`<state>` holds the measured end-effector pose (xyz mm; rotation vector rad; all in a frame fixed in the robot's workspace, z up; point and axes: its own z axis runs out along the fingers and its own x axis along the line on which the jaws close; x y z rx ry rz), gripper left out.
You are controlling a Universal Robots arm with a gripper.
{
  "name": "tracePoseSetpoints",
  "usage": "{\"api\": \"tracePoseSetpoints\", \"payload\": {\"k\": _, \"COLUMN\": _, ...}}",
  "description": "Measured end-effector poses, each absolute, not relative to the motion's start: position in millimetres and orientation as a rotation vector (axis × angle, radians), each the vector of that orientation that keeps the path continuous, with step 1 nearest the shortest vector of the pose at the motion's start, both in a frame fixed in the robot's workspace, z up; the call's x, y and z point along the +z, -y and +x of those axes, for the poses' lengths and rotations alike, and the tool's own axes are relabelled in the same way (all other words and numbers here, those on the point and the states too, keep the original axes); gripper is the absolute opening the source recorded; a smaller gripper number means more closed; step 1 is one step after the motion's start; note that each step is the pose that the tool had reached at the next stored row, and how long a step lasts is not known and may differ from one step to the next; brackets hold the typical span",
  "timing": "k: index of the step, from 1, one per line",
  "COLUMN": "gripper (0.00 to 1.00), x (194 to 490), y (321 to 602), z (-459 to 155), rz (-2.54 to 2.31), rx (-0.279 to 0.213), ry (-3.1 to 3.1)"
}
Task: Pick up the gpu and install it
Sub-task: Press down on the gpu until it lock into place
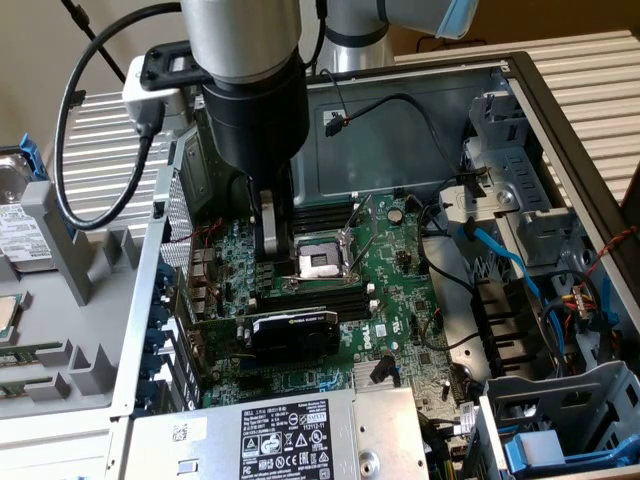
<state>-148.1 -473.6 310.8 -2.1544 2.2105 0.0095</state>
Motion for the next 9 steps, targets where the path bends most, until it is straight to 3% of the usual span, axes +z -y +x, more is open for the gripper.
{"api": "tracePoseSetpoints", "payload": {"k": 9, "gripper": 0.11, "x": 309.9, "y": 473.7, "z": -154.1, "rz": -2.155, "rx": 0.009, "ry": -2.211}}
